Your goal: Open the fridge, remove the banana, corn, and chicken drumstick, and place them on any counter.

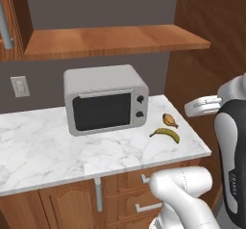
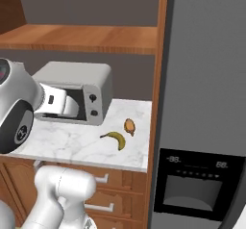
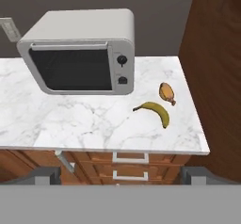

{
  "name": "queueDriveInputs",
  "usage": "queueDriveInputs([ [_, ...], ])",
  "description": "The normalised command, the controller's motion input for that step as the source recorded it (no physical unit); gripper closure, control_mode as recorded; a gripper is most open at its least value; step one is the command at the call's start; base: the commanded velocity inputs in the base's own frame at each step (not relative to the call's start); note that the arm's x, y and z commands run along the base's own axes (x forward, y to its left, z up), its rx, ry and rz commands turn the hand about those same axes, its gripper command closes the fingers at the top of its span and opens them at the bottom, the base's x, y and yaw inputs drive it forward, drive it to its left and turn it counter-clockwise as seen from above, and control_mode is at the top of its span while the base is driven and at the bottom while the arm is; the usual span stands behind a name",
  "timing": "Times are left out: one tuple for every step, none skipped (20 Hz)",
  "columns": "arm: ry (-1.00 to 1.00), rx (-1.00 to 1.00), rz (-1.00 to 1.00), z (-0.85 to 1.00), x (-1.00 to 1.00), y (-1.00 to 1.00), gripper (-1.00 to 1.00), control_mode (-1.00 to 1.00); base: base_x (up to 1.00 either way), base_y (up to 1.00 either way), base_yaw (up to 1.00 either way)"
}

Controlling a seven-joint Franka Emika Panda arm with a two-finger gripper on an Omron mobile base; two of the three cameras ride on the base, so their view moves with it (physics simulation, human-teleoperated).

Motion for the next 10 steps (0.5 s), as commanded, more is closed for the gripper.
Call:
queueDriveInputs([
  [0.00, 0.00, 0.00, 0.00, 0.00, 0.00, -1.00, 1.00, -0.41, -0.26, -0.01],
  [0.00, 0.00, 0.00, 0.00, 0.00, 0.00, -1.00, 1.00, -0.46, -0.24, -0.01],
  [0.00, 0.00, 0.00, 0.00, 0.00, 0.00, -1.00, 1.00, -0.50, -0.24, -0.02],
  [0.00, 0.00, 0.00, 0.00, 0.00, 0.00, -1.00, 1.00, -0.56, -0.24, -0.02],
  [0.00, 0.00, 0.00, 0.00, 0.00, 0.00, -1.00, 1.00, -0.54, -0.26, -0.03],
  [0.00, 0.00, 0.00, 0.00, 0.00, 0.00, -1.00, 1.00, -0.37, -0.31, -0.05],
  [0.00, 0.00, 0.00, 0.00, 0.00, 0.00, -1.00, 1.00, -0.38, -0.31, -0.05],
  [0.00, 0.00, 0.00, 0.00, 0.00, 0.00, -1.00, 1.00, -0.38, -0.29, -0.06],
  [0.00, 0.00, 0.00, 0.00, 0.00, 0.00, -1.00, 1.00, -0.36, -0.24, -0.06],
  [0.00, 0.00, 0.00, 0.00, 0.00, 0.00, -1.00, 1.00, -0.48, -0.23, -0.07],
])
